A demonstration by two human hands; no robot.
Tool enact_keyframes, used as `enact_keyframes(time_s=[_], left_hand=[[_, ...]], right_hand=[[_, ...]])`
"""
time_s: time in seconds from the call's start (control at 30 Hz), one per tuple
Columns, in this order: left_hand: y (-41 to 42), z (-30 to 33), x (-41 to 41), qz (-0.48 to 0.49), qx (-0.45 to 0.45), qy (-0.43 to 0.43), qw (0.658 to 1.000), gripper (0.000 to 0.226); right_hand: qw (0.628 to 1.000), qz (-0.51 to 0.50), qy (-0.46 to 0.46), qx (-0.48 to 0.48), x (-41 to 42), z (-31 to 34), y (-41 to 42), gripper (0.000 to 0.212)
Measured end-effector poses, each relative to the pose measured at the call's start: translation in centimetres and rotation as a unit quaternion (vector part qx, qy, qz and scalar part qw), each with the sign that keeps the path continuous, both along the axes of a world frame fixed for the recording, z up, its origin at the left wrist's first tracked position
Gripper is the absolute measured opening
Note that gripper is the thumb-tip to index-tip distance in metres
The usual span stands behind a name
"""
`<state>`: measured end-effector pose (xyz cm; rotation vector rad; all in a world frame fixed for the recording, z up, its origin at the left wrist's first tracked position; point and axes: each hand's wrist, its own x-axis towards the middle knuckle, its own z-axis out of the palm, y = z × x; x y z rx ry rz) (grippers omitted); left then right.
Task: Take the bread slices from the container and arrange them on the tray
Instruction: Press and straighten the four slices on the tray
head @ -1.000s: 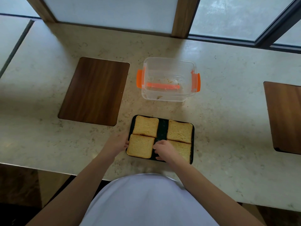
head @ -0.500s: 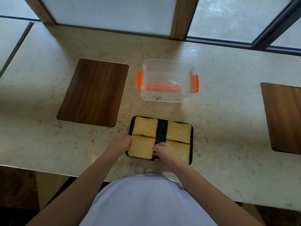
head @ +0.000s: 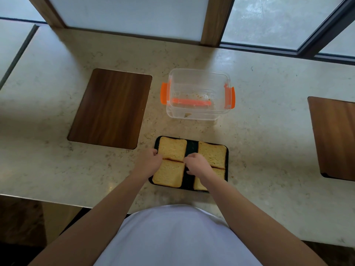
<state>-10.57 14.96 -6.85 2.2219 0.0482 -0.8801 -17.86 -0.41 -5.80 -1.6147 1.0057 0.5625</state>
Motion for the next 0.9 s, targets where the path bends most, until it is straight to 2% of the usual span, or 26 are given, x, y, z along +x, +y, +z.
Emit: enact_keyframes(time_s=[0.27,0.53,0.63,0.7,0.77,0.83,0.9], left_hand=[[-0.1,-0.8,0.4,-0.014,0.009,-0.008,1.0,0.028],[0.1,-1.0,0.4,-0.004,-0.001,0.01,1.0,0.016],[-0.4,-0.9,0.3,-0.045,0.007,-0.05,0.998,0.014],[-1.3,-0.4,0.0,-0.051,-0.001,-0.123,0.991,0.028],[-2.8,0.2,-0.5,-0.039,-0.047,-0.155,0.986,0.033],[-5.0,0.5,-1.0,-0.038,-0.08,-0.112,0.99,0.033],[-7.3,0.3,-1.6,-0.054,-0.1,-0.02,0.993,0.04]], right_hand=[[1.0,-0.006,0.004,0.014,0.5,-0.3,-0.1,0.044],[1.0,0.006,-0.004,0.005,0.4,-1.1,0.0,0.048],[1.0,-0.001,-0.013,-0.007,0.1,-1.2,0.0,0.043],[0.998,-0.025,-0.04,-0.039,-0.5,-1.4,-0.6,0.042],[0.991,-0.061,-0.081,-0.093,-1.7,-1.5,-1.8,0.045],[0.979,-0.09,-0.088,-0.16,-3.0,-1.6,-3.5,0.044],[0.971,-0.102,-0.06,-0.208,-4.3,-1.8,-5.2,0.045]])
